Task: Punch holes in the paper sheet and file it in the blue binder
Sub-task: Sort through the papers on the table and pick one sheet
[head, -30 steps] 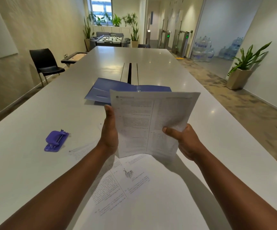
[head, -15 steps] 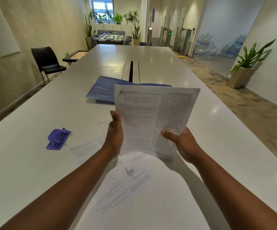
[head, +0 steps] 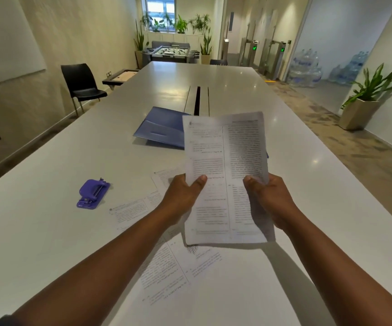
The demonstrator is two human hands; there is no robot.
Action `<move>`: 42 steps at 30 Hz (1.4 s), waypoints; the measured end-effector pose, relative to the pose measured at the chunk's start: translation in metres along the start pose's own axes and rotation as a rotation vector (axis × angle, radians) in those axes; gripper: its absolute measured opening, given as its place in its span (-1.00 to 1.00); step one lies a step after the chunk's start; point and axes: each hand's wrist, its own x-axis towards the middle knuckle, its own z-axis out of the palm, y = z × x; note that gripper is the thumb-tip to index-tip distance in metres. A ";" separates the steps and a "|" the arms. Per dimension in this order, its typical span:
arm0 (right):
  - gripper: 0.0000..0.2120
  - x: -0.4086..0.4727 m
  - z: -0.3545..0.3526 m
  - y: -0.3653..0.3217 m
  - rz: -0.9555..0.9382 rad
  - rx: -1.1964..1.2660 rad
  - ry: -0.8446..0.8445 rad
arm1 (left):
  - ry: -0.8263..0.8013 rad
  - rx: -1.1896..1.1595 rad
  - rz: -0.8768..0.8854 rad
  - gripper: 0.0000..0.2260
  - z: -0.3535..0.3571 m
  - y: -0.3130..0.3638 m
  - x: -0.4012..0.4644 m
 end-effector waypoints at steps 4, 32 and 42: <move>-0.82 0.017 -0.002 0.010 0.093 -0.132 -0.003 | -0.031 0.097 -0.079 -0.80 -0.008 -0.016 0.014; -0.87 0.077 0.041 0.045 0.285 -0.222 -0.163 | 0.167 0.411 -0.301 -0.18 -0.085 -0.045 0.124; -0.80 0.074 0.033 0.053 0.285 -0.119 -0.213 | 0.472 -0.370 -0.424 -0.85 -0.076 -0.050 0.130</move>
